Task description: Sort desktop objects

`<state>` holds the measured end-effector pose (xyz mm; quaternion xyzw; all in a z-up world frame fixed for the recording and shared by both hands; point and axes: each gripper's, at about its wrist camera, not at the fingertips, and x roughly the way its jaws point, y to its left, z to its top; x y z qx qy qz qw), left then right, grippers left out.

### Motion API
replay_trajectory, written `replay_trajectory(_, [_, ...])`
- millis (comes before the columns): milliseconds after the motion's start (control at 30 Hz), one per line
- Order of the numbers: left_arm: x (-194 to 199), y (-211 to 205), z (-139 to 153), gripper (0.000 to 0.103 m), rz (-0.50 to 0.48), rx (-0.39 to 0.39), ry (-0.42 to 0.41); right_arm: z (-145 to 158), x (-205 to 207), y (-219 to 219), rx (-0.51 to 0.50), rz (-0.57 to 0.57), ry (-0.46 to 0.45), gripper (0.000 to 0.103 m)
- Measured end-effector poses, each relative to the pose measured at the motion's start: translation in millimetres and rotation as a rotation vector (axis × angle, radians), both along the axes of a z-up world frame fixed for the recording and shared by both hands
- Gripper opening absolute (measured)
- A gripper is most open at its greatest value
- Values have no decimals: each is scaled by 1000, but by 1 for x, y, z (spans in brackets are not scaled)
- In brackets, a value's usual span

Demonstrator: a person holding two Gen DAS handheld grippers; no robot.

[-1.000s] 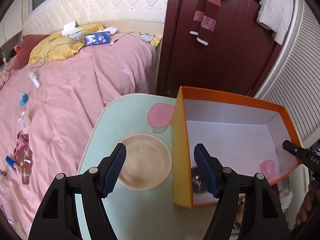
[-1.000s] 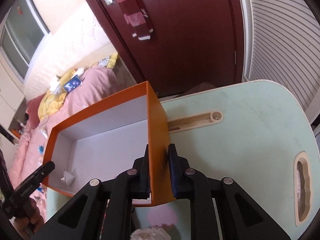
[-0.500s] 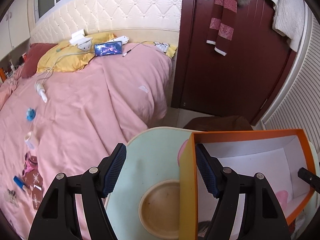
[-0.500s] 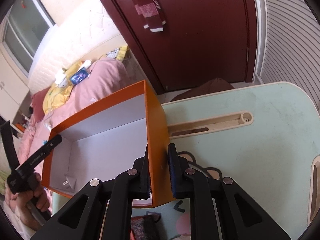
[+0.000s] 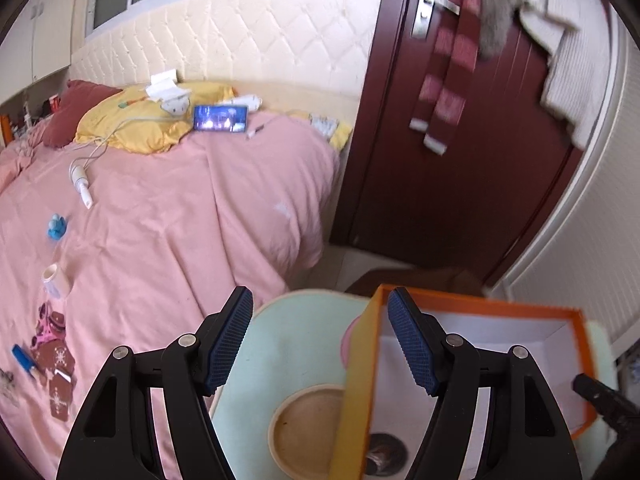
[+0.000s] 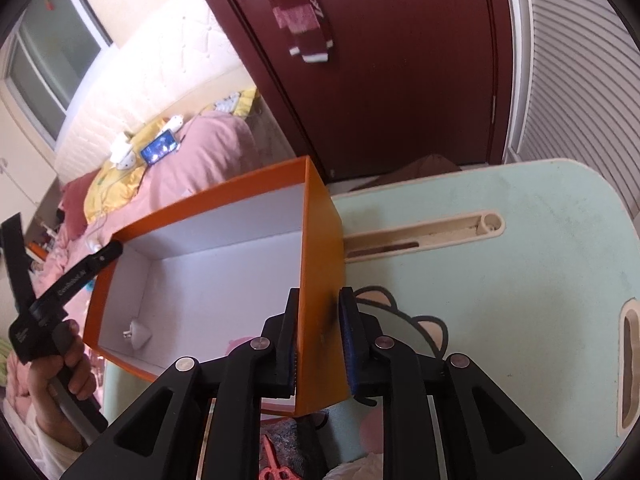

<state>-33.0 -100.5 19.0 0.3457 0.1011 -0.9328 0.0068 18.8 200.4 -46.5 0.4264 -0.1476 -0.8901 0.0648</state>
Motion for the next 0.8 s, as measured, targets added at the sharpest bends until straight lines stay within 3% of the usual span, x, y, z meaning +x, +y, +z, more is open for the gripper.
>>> replay_trajectory(33, [6,-2,6,71,-2,20,20,8,6,-1,18,0,47,32])
replay_trajectory(100, [21,-7,20,71,-27,47,32,22,19,-2,53,2,132,61])
replay_trajectory(233, [55,-8,31,71,-52,-3,6,41,47,-8,116,31,247,66])
replay_trajectory(367, [99,1,20,71,-90,-46,-49,43,86,-19,226,57,308,85])
replay_trajectory(467, [133,10,2,71,-107,-59,-72,36,116,-26,308,68,342,89])
replay_trajectory(633, [175,30,-26,71,-167,-99,-151,7,151,-37,417,125,256,91])
replay_trajectory(800, [199,43,-38,71,-194,-66,-181,-19,170,-25,254,124,110,91])
